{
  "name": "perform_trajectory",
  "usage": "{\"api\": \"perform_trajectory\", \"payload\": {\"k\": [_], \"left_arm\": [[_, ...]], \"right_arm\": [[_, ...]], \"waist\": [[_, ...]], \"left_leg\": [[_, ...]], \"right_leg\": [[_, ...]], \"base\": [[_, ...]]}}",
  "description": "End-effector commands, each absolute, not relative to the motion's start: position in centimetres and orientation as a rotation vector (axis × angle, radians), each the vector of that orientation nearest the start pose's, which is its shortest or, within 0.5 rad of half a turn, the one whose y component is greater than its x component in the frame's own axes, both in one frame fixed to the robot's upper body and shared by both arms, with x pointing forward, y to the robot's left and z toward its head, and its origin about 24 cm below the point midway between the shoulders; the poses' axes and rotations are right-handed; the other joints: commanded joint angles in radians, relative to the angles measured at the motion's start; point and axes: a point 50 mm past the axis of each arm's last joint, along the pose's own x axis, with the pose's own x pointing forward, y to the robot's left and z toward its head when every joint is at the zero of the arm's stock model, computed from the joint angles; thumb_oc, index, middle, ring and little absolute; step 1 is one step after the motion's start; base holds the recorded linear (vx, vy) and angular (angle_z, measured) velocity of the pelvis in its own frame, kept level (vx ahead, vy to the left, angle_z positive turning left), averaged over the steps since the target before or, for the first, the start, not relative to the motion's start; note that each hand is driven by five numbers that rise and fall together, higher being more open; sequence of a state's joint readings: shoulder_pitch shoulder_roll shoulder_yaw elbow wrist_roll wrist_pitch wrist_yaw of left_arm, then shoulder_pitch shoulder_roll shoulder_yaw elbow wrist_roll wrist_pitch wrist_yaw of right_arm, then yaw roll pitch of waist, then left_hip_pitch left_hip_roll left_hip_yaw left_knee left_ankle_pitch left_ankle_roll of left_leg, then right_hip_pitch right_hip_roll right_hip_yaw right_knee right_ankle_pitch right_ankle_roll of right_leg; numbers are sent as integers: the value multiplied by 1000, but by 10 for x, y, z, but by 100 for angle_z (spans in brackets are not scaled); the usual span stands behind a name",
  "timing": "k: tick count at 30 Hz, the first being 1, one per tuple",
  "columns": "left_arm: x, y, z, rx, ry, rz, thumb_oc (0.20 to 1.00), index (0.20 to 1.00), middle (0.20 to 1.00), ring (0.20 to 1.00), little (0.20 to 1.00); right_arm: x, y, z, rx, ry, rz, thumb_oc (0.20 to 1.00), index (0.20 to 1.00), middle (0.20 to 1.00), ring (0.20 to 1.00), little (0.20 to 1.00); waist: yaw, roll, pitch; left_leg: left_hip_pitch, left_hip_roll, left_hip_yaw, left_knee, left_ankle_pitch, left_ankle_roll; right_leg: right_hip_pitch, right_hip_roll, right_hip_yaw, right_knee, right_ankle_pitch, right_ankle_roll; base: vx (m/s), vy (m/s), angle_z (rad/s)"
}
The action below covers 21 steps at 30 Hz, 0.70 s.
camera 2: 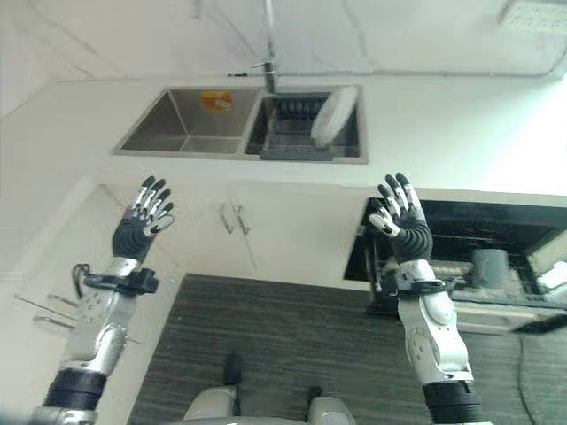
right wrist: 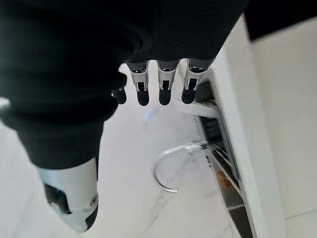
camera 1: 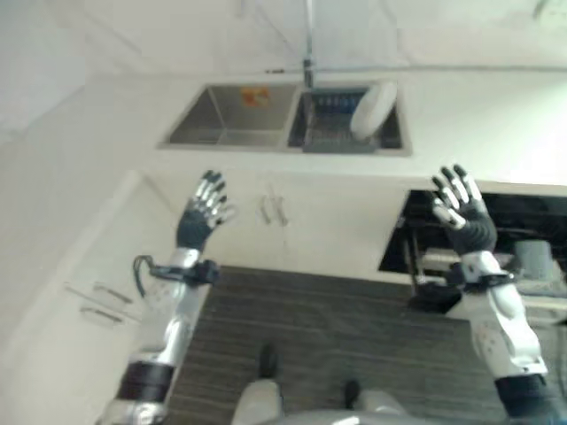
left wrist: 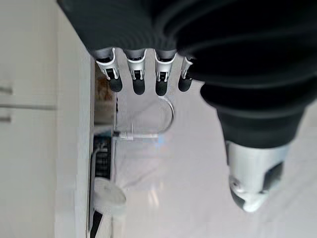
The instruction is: Place the dishes in the dishwasher.
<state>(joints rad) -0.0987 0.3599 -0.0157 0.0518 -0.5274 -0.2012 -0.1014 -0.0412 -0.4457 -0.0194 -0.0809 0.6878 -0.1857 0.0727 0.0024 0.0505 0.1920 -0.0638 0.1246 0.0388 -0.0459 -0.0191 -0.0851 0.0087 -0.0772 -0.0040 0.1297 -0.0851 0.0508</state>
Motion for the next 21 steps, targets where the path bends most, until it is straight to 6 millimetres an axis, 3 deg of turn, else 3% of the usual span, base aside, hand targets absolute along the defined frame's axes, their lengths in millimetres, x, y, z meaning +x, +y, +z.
{"api": "perform_trajectory", "payload": {"k": [1, 8, 10, 11, 12, 14, 16, 17, 18, 19, 20, 21], "left_arm": [[261, 227, 122, -22, -390, -139, 1000, 1000, 1000, 1000, 1000], [260, 225, 124, 11, -364, -146, 1000, 1000, 1000, 1000, 1000], [259, 226, 124, 21, -363, -133, 1000, 1000, 1000, 1000, 1000], [254, 231, 123, 46, -363, -104, 1000, 1000, 1000, 1000, 1000], [250, 236, 123, 56, -357, -87, 1000, 1000, 1000, 1000, 1000], [248, 247, 126, 59, -365, -64, 1000, 1000, 1000, 1000, 1000], [248, 250, 128, 39, -380, -41, 1000, 1000, 1000, 1000, 1000], [250, 245, 129, 11, -386, -46, 1000, 1000, 1000, 1000, 1000], [249, 241, 127, 4, -390, -47, 1000, 1000, 1000, 1000, 1000], [247, 241, 123, -6, -377, -49, 1000, 1000, 1000, 1000, 1000], [247, 240, 122, 0, -376, -57, 1000, 1000, 1000, 1000, 1000], [246, 240, 122, -1, -377, -58, 1000, 1000, 1000, 1000, 1000]], "right_arm": [[249, -219, 132, 258, -437, 152, 1000, 1000, 1000, 1000, 1000], [252, -212, 127, 283, -413, 156, 1000, 1000, 1000, 1000, 1000], [253, -209, 124, 299, -402, 168, 1000, 1000, 1000, 1000, 1000], [255, -199, 124, 319, -407, 209, 1000, 1000, 1000, 1000, 1000], [256, -194, 123, 328, -402, 231, 1000, 1000, 1000, 1000, 1000], [257, -183, 120, 346, -395, 269, 1000, 1000, 1000, 1000, 1000], [259, -184, 120, 337, -390, 291, 1000, 1000, 1000, 1000, 1000], [258, -190, 125, 316, -399, 284, 1000, 1000, 1000, 1000, 1000], [258, -193, 129, 291, -406, 278, 1000, 1000, 1000, 1000, 1000], [258, -195, 132, 284, -410, 276, 1000, 1000, 1000, 1000, 1000], [259, -193, 132, 288, -418, 274, 1000, 1000, 1000, 1000, 1000], [259, -190, 132, 289, -420, 274, 1000, 1000, 1000, 1000, 1000]], "waist": [[-17, -56, -67], [2, -64, -85], [18, -67, -84], [51, -68, -69], [69, -69, -62], [68, -73, -44], [42, -77, -34], [30, -89, -32], [25, -97, -26], [23, -95, -17], [35, -86, -5], [38, -78, -3]], "left_leg": [[53, -69, 15, 32, 62, 19], [113, -80, 49, -6, 34, 54], [115, -80, 72, 5, 21, 63], [112, -79, 82, 41, 3, 73], [104, -79, 89, 67, -5, 71], [103, -55, 94, 93, -17, 43], [102, 27, 77, 120, -8, 12], [87, 49, 58, 169, -13, 6], [77, 46, 28, 238, -47, 14], [57, 33, 6, 317, -45, 16], [32, -34, -24, 348, -60, 35], [40, -50, -25, 316, -57, 36]], "right_leg": [[70, -42, -112, -26, 10, 55], [70, -92, -148, -59, 47, 89], [75, -106, -194, -53, 49, 93], [60, -122, -261, 28, 38, 88], [51, -145, -289, 45, 57, 83], [18, -168, -247, -37, 133, 95], [0, -119, -184, -39, 90, 106], [6, -89, -149, -32, 72, 84], [8, -67, -136, -15, 57, 59], [15, -43, -117, 0, 42, 33], [30, -28, -127, 2, 39, 24], [34, -21, -133, 2, 37, 24]], "base": [[173, 288, -85], [38, 54, -50], [-26, -123, -48], [-4, -310, -170], [40, -531, -232], [94, -629, -171], [208, -801, -5], [275, -832, 34], [248, -647, 71], [253, -518, 56], [202, -295, 28], [202, -131, -22]]}}
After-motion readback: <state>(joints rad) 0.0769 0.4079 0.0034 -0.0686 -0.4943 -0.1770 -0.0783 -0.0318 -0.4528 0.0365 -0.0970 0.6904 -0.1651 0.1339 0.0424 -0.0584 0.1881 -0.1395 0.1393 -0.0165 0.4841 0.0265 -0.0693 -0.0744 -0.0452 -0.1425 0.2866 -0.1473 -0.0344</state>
